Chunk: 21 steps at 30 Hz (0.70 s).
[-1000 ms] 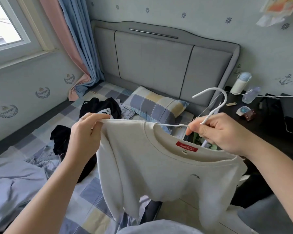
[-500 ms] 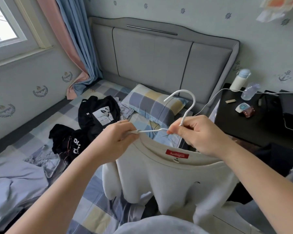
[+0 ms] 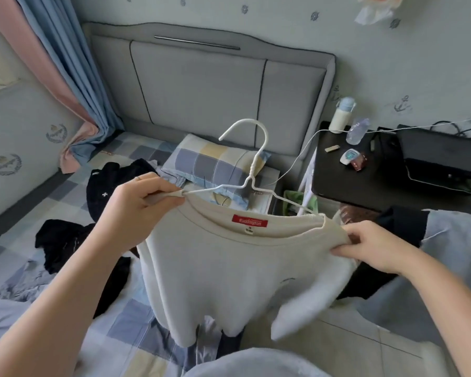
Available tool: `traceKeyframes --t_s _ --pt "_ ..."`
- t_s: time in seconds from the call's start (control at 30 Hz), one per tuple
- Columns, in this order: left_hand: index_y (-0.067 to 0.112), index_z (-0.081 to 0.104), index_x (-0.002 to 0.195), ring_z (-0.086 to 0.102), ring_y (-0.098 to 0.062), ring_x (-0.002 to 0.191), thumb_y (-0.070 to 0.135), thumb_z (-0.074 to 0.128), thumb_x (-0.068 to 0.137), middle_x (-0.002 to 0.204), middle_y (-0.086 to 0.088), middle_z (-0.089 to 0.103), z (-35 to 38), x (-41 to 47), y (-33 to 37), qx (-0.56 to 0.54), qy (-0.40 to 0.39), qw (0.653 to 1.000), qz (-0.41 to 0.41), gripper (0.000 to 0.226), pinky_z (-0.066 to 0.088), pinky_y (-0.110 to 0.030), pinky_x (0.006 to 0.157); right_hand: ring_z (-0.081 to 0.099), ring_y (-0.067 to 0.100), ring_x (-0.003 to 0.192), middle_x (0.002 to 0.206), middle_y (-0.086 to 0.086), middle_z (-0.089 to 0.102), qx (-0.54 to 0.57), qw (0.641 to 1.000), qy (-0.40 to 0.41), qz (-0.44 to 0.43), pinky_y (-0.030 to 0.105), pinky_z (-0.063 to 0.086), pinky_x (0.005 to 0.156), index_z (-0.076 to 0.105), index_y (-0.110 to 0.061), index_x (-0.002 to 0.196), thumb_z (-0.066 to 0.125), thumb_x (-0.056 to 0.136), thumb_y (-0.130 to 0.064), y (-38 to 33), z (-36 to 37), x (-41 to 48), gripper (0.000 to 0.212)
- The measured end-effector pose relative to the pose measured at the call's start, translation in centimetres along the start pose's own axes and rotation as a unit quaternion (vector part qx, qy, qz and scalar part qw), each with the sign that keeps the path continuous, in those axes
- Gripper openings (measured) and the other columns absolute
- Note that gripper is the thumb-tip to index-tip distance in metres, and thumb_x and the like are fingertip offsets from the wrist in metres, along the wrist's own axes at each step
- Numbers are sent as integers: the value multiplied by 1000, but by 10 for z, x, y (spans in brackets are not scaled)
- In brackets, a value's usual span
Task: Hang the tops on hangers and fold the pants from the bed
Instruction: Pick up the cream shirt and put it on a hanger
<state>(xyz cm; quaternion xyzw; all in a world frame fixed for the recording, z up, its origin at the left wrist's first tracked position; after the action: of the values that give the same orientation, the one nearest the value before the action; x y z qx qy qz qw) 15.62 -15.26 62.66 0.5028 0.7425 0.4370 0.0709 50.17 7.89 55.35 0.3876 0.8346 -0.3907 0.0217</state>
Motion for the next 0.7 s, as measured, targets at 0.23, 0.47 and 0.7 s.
traceKeyframes --t_s 0.23,0.47,0.7 --pt "33 70 77 56 -5 76 15 81 82 80 8 61 39 18 7 4 -33 999 33 22 38 -8 66 58 16 65 71 -3 66 97 947 306 -28 25 43 62 64 -30 74 81 83 -22 15 -33 -57 20" --pt "25 73 82 52 -1 72 12 78 85 75 12 58 108 30 74 -34 -83 992 86 14 36 -8 63 63 3 101 102 -16 68 120 902 402 -104 20 46 89 63 -34 80 77 84 -22 25 -68 -151 18" --pt "46 68 76 50 -1 68 27 78 80 74 12 60 184 22 177 -158 -140 963 168 22 34 -9 61 66 -1 92 100 -9 72 153 890 429 -36 14 51 77 50 -24 83 72 91 -11 110 -80 -263 27"
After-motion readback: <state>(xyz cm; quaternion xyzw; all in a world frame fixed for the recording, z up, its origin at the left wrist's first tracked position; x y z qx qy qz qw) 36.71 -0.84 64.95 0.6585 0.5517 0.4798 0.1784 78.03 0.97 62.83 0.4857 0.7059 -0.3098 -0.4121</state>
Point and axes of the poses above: each hand's wrist, its own x-axis towards the middle knuckle, its own z-axis out of the palm, y = z × x, the point moved 5 cm from there along x, towards the middle knuckle
